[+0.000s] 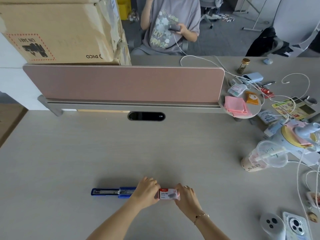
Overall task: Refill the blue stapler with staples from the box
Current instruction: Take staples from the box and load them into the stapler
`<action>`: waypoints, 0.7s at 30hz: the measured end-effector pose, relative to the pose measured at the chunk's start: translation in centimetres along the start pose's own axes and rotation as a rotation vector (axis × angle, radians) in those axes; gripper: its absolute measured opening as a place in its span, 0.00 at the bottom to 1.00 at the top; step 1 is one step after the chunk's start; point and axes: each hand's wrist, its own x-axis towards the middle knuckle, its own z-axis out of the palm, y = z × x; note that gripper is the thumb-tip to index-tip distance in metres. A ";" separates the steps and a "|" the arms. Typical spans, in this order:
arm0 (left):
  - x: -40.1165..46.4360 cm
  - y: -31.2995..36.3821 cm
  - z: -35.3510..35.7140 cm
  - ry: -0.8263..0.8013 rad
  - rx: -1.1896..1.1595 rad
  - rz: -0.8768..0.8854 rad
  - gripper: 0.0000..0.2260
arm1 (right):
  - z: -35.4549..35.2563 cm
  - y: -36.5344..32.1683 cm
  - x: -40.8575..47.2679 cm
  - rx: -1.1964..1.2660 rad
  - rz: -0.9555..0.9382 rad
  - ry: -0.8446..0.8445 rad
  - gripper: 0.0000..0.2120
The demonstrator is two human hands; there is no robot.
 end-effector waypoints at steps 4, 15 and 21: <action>-0.2 -0.6 0.1 -0.051 0.044 0.009 0.13 | -0.2 1.2 -0.1 0.022 -0.007 0.008 0.08; -0.6 -0.7 0.0 -0.020 -0.098 -0.054 0.17 | -0.3 2.1 -0.2 -0.057 -0.070 0.036 0.11; -0.6 -0.7 -0.5 -0.006 -0.232 -0.055 0.12 | -0.5 2.1 -0.3 -0.148 -0.095 0.035 0.17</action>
